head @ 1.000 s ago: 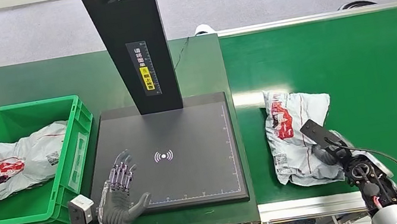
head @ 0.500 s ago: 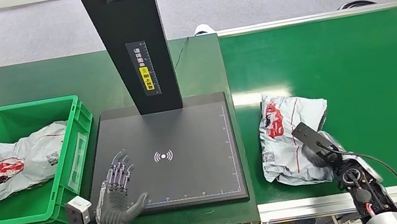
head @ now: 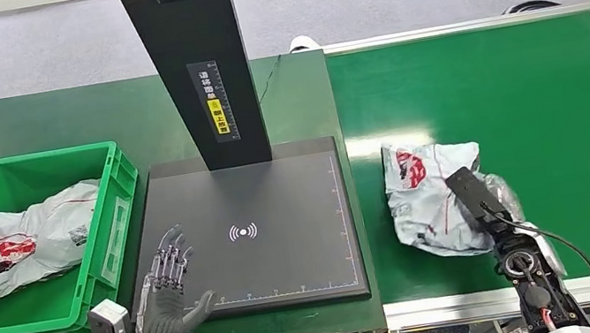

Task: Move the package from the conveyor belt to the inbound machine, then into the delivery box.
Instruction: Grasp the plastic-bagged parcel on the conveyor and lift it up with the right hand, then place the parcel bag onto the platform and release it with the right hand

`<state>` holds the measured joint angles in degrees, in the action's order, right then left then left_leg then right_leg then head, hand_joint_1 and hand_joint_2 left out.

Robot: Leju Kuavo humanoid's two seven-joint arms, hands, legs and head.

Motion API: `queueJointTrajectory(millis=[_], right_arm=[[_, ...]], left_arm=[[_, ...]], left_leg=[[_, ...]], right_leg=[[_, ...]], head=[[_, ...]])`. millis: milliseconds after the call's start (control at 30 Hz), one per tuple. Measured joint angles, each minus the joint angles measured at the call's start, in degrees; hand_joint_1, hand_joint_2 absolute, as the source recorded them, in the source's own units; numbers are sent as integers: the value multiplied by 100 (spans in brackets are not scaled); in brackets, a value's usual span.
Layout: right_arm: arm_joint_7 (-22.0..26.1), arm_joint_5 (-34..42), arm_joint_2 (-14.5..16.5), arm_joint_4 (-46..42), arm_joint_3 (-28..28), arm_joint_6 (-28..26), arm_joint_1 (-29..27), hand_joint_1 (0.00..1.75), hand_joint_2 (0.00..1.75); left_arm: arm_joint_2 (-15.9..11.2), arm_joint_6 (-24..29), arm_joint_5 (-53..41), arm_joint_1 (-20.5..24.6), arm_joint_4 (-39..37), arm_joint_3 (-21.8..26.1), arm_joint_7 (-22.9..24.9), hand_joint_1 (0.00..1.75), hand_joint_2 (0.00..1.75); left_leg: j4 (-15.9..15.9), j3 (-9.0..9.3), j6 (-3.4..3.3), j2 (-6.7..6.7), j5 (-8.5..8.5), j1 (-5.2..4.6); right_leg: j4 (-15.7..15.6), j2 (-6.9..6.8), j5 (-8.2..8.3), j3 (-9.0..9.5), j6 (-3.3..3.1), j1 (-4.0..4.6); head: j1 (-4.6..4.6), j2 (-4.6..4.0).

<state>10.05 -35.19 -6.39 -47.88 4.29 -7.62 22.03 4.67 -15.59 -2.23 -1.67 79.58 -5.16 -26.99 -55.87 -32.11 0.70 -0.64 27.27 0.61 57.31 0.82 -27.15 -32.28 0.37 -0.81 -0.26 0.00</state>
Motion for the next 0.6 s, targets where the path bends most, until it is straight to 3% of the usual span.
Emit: queueJointTrajectory(millis=[100, 200, 600], right_arm=[[304, 149, 105, -673, 96, -1054, -226, 175, 175], [745, 376, 227, -1413, 178, -1683, -528, 175, 175], [2312, 1399, 650, -3369, -137, -2989, -1233, 175, 175]], left_arm=[[7, 85, 37, -29, 43, 0, -19, 0, 175], [42, 356, 99, -20, 63, 1, -106, 0, 175], [89, 1288, 466, 43, 356, -15, -484, 0, 175]], left_leg=[[0, -3, 0, -2, 0, 0], [1, -7, 0, -2, 1, 0], [1, -7, 0, 2, 0, 0]], right_leg=[[0, -1, -2, -3, 1, 0], [0, -1, -3, -7, 2, 0], [0, 0, -3, -8, 2, 1]], head=[[1, 0], [0, 0], [0, 0]])
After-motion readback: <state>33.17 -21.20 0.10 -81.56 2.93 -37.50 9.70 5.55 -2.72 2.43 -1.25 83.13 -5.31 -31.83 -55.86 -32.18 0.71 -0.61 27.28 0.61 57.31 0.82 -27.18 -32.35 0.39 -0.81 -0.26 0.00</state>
